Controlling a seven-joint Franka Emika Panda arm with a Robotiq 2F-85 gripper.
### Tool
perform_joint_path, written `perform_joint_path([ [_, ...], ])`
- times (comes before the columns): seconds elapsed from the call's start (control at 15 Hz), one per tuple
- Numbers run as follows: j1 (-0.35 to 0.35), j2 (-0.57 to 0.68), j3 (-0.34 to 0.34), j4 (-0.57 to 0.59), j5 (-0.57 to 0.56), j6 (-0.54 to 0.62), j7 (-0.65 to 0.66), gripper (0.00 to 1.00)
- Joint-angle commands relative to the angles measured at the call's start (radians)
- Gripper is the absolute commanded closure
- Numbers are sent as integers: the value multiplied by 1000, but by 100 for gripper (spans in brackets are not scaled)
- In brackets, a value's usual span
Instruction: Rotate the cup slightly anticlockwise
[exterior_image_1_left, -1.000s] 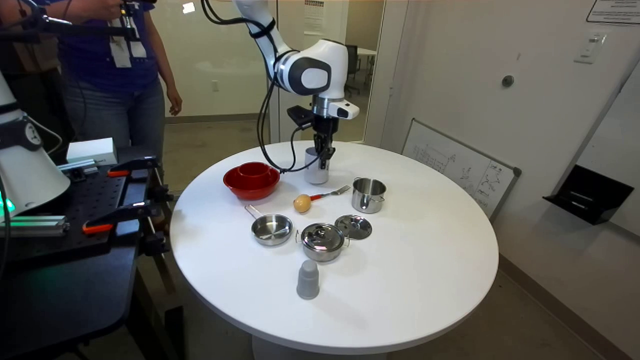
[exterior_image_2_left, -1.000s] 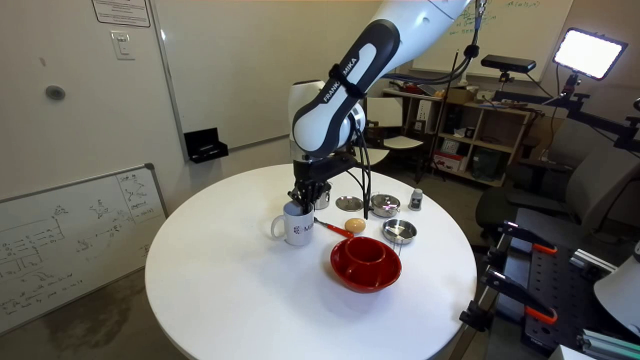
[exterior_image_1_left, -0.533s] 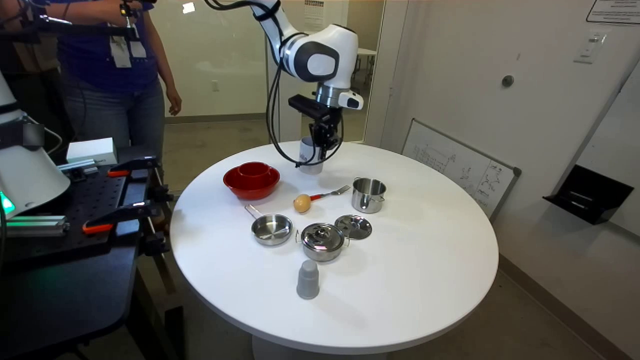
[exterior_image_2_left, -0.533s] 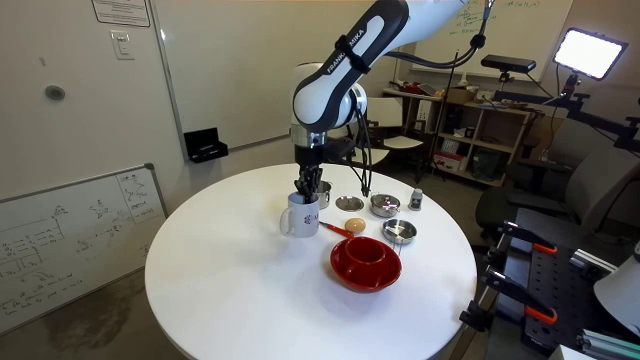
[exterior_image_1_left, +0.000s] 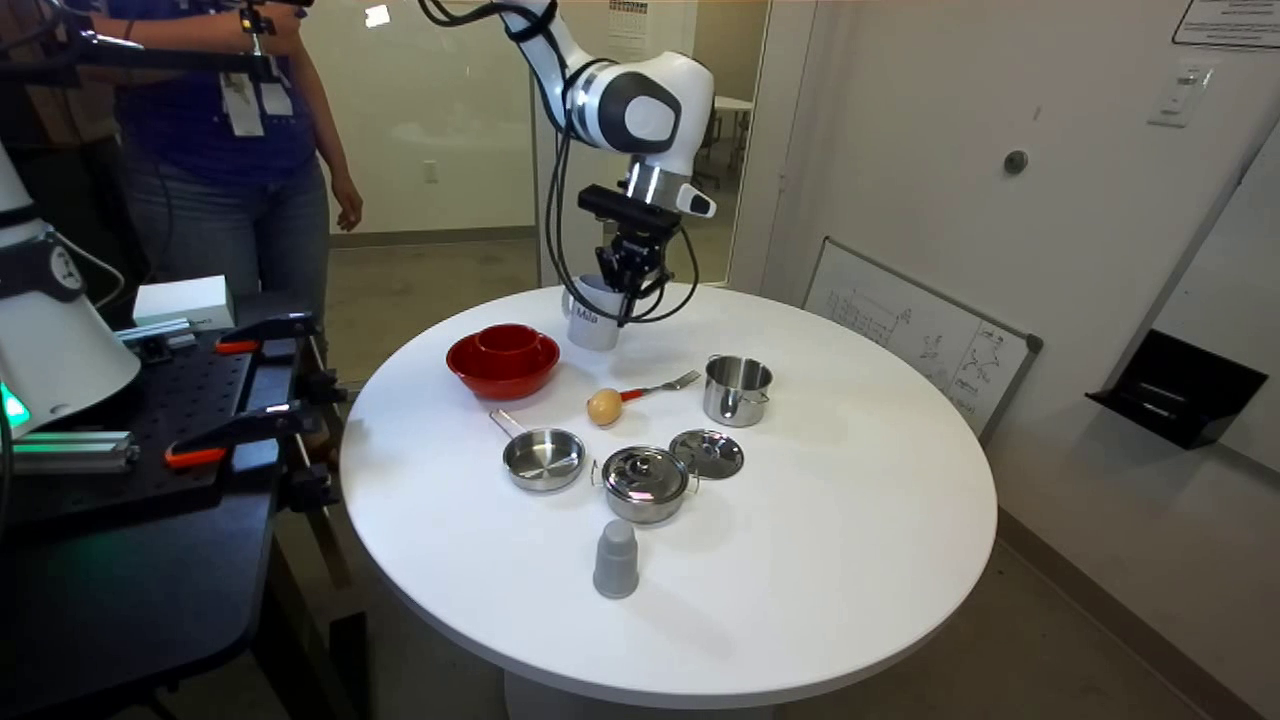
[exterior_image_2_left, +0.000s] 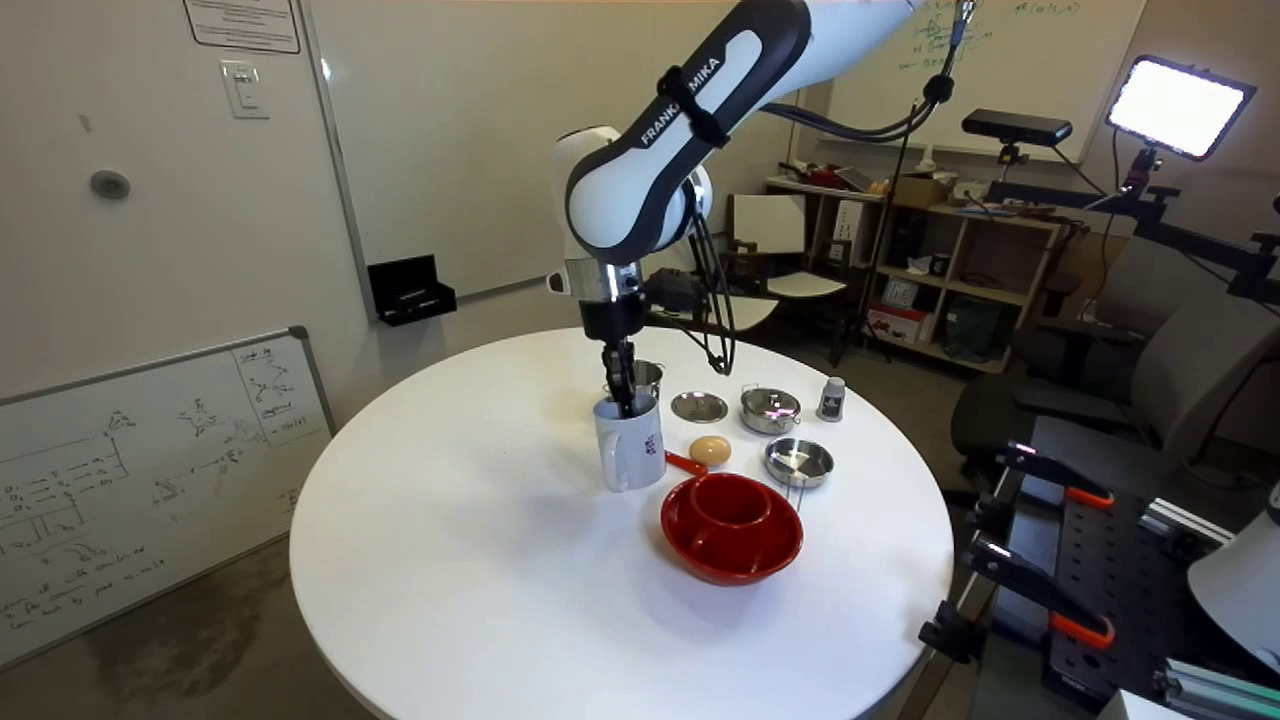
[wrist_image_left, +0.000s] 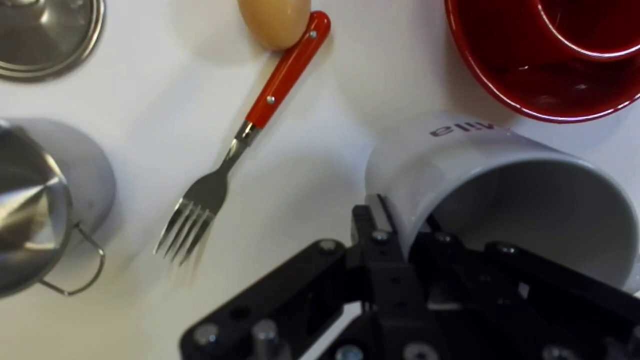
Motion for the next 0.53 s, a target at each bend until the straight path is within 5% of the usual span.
perform_joint_path([
  [0.0, 6, 27, 28, 73, -47, -20, -118, 98],
  [0.47, -44, 59, 102, 114, -25, 6, -477, 98],
])
